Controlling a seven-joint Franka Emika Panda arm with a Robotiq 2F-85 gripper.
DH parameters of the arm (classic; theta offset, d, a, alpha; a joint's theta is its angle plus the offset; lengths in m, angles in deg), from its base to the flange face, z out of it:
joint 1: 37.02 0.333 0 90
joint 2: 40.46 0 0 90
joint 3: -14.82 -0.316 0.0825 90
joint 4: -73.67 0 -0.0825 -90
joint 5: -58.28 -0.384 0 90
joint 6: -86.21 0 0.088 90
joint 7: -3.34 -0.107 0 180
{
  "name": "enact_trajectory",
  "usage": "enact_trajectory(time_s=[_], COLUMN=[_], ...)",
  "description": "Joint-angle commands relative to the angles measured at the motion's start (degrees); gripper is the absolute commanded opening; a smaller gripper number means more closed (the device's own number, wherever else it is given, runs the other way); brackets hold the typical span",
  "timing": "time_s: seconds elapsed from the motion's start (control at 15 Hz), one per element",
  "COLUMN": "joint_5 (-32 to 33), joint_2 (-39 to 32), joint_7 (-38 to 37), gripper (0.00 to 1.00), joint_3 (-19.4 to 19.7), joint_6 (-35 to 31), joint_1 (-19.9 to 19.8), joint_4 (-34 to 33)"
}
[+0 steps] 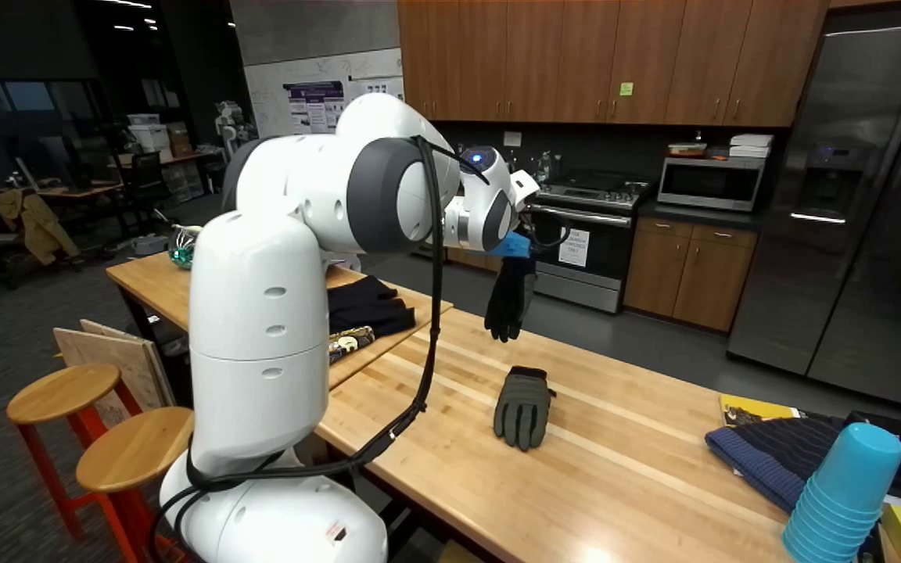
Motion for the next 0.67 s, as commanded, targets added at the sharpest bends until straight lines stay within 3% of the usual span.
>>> enact_trajectory(time_s=[0.0,0.07,0.6], joint_5=[0.15,0.15,0.82], joint_2=[0.02,0.02,-5.2], joint_7=[-0.2,-0.2,1.61], gripper=[0.06,0.01,0.01], joint_3=[0.2,0.2,-3.53], joint_6=[0.15,0.15,0.86], joint_1=[0.21,0.21,3.6], joint_4=[-0.1,-0.1,-6.02])
